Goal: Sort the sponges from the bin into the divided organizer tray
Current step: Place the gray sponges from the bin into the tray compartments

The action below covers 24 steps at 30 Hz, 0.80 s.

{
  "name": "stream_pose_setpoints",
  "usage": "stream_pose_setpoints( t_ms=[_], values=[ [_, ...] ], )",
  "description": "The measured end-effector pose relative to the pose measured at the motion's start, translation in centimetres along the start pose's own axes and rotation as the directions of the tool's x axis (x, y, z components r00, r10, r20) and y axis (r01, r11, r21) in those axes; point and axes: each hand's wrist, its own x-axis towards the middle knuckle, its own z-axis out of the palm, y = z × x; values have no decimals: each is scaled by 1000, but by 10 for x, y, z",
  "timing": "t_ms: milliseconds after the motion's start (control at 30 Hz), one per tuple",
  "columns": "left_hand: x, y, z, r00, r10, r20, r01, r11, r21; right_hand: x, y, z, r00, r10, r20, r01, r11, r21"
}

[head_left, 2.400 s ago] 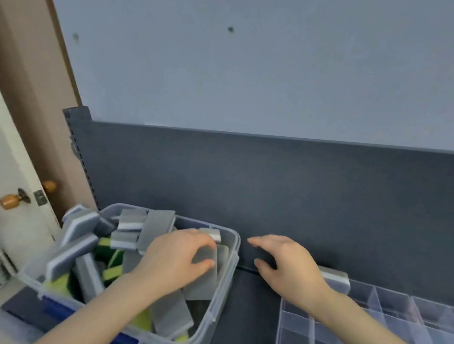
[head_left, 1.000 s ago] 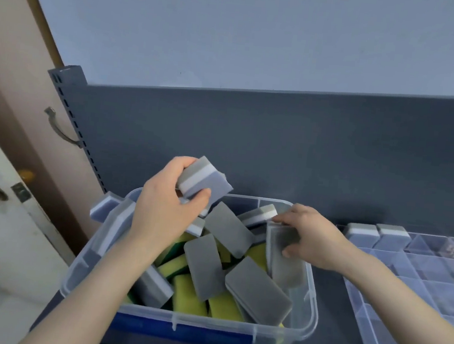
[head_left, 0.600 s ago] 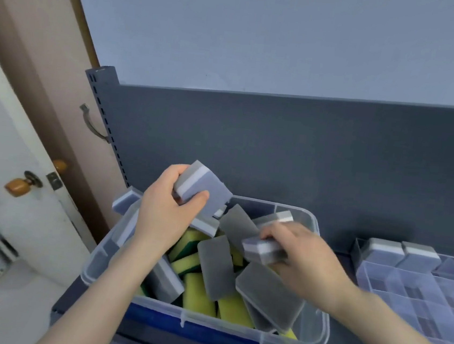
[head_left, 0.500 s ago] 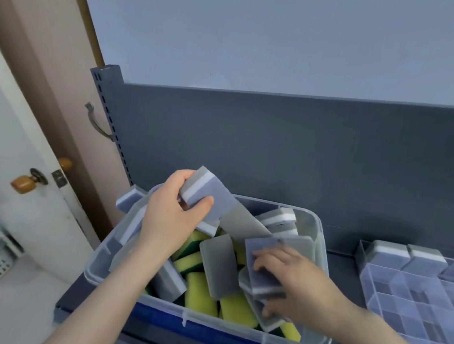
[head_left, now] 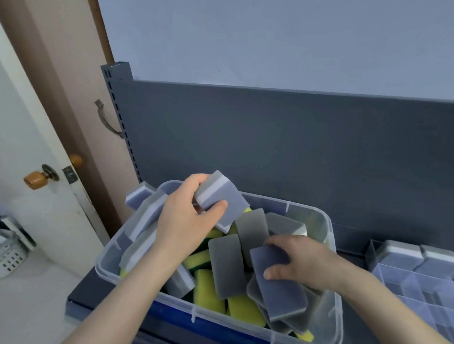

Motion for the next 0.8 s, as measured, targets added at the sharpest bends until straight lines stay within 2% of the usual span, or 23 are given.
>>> stream_pose_setpoints(
  t_ms=[133, 267, 367, 567, 800],
  values=[
    [-2, -2, -1, 1000, -6, 16, 6, 1000, -14, -6, -4, -2, 993, 19, -115, -13, 998, 53],
    [-3, 2, -3, 999, 11, 30, -9, 999, -47, -22, -10, -15, 960, 44, -276, 30, 966, 256],
    [-3, 7, -4, 1000, 23, 16, -21, 996, -91, -38, -13, -26, 909, 111, -402, 40, 936, 349],
    [-12, 15, 13, 1000, 14, 3, -12, 965, -261, -72, -7, -18, 702, 323, -634, 85, 847, 525],
    [-25, 32, 45, 998, 30, 60, -4, 922, -387, -113, 12, -2, 465, 508, -725, 107, 780, 616]
  ],
)
